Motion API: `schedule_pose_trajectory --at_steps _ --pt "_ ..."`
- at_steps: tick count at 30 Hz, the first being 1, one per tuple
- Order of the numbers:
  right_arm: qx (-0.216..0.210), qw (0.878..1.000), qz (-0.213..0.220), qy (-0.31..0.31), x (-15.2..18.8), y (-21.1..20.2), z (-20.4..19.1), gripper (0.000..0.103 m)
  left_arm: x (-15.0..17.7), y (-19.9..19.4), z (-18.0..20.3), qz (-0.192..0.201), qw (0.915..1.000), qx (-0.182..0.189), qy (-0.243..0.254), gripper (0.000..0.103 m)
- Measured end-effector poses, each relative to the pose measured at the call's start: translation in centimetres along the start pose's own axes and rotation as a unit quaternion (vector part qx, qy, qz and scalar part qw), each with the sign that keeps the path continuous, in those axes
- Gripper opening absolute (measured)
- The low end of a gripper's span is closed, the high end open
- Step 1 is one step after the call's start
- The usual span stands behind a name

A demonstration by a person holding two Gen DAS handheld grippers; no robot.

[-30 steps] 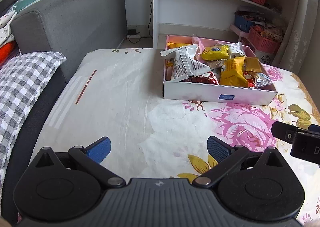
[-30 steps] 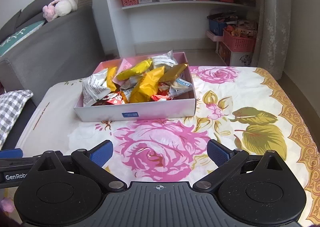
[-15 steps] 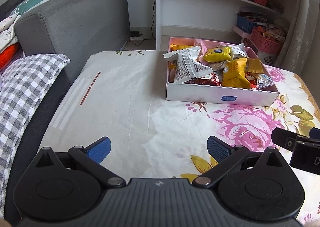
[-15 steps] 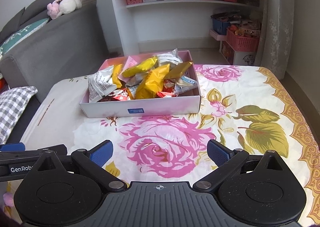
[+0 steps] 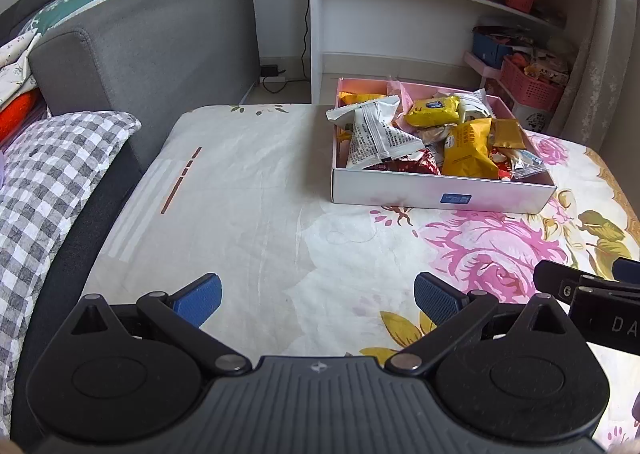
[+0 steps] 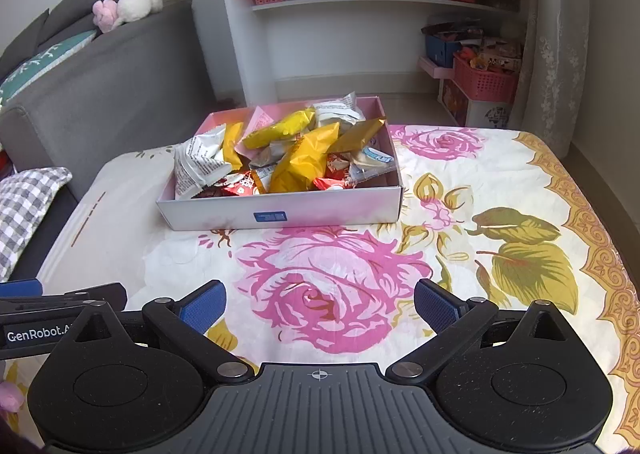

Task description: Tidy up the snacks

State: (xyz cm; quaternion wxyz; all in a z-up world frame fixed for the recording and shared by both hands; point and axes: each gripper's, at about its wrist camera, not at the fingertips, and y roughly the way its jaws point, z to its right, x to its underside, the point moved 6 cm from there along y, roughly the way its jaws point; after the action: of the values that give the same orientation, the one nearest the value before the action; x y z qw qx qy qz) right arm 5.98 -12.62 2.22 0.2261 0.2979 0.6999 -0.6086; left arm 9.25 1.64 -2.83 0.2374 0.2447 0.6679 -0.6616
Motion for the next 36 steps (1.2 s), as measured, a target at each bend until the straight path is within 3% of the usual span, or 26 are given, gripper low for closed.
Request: schedule_pose_trajectory --at_steps 5,8,10,13,17,20,27,29,31,32,34,36 --pt "0.015 1.000 0.011 -0.008 -0.1 0.0 0.0 0.101 0.0 0.2 0.5 0.002 0.9995 -0.012 0.030 0.103" --pt "0.068 0.995 0.044 -0.052 -0.2 0.0 -0.2 0.101 0.4 0.6 1.5 0.010 0.9913 -0.065 0.114 0.103" --pt "0.113 0.987 0.066 -0.096 -0.3 0.3 -0.2 0.101 0.5 0.7 1.4 0.022 0.9890 -0.082 0.122 0.103" --pt "0.147 0.978 0.076 -0.129 -0.2 0.9 0.2 0.101 0.4 1.1 1.3 0.028 0.9904 -0.068 0.117 0.103" --pt "0.143 0.981 0.060 -0.120 -0.4 1.4 1.4 0.101 0.5 1.8 1.2 0.029 0.9909 -0.053 0.120 0.103" --pt "0.140 0.983 0.061 -0.101 -1.2 1.0 3.1 0.101 0.9 2.2 0.7 0.035 0.9880 -0.070 0.134 0.103" --pt "0.237 0.962 0.102 -0.084 -2.5 -1.4 9.3 0.101 1.2 2.1 -1.5 0.073 0.9693 -0.151 0.180 0.103" --pt "0.238 0.964 0.100 -0.069 -2.4 -1.9 10.4 0.101 1.3 2.0 -1.8 0.060 0.9780 -0.123 0.158 0.103" --pt "0.195 0.977 0.086 -0.032 -2.1 -2.0 11.0 0.101 1.5 2.2 -2.2 0.017 0.9955 -0.037 0.086 0.103" --pt "0.151 0.986 0.070 -0.001 -1.8 -2.0 11.1 0.101 1.7 2.3 -2.2 -0.005 0.9990 0.007 0.044 0.103" --pt "0.071 0.995 0.034 0.062 -1.1 -1.7 11.1 0.101 2.3 2.5 -1.8 -0.033 0.9977 0.058 -0.011 0.103" --pt "0.025 0.994 0.004 0.102 -0.4 -1.2 10.6 0.101 2.7 2.4 -1.0 -0.032 0.9976 0.060 -0.013 0.103"
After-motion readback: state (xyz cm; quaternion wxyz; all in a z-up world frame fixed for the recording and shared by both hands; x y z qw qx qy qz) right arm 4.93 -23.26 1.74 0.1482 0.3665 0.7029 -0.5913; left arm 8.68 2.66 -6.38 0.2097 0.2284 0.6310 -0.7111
